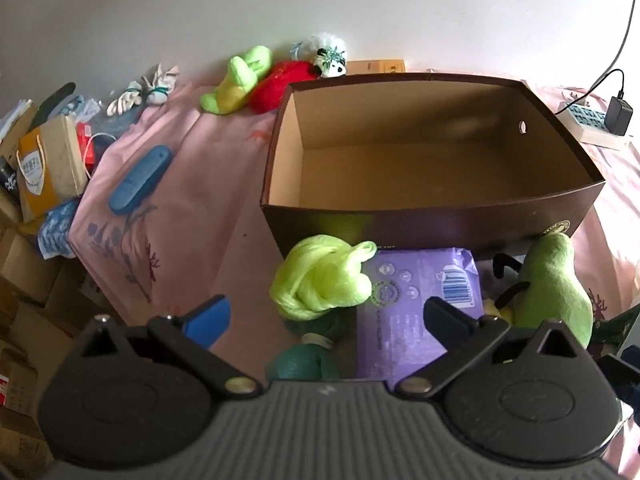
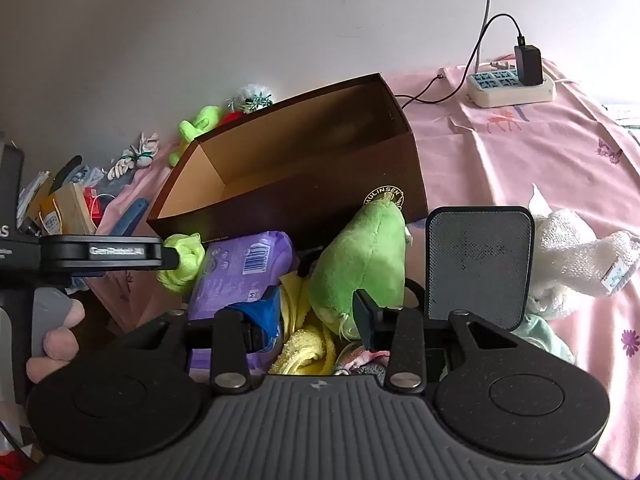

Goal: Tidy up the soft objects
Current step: 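Move both tools down toward the pile of soft items beside the box, then grasp the green knit sock with the left tool while the right grasps the grey-pink sock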

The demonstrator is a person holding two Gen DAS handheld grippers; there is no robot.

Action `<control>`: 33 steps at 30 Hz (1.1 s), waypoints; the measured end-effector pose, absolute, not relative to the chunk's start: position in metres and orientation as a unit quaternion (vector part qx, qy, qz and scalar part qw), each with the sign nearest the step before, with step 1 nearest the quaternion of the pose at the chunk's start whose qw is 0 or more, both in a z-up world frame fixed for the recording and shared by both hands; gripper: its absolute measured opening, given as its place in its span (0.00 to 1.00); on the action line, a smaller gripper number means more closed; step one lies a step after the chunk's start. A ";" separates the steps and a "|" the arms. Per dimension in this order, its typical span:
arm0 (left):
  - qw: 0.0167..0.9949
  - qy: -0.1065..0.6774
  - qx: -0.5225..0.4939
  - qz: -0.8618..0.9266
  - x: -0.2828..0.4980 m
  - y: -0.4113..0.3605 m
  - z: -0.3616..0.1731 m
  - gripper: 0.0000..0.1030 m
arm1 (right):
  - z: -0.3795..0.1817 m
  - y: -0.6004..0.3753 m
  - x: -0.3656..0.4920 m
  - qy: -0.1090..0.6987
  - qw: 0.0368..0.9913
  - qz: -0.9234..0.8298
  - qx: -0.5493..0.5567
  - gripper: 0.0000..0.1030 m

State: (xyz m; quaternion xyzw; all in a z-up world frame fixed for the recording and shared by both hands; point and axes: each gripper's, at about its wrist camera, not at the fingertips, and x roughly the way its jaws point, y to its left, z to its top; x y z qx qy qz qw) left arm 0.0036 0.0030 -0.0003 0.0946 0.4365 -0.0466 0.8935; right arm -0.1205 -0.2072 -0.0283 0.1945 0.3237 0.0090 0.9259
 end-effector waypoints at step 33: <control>0.835 0.501 -0.017 -0.229 -0.058 0.157 -0.065 1.00 | -0.064 -0.248 -0.129 0.433 0.870 0.003 0.234 0.28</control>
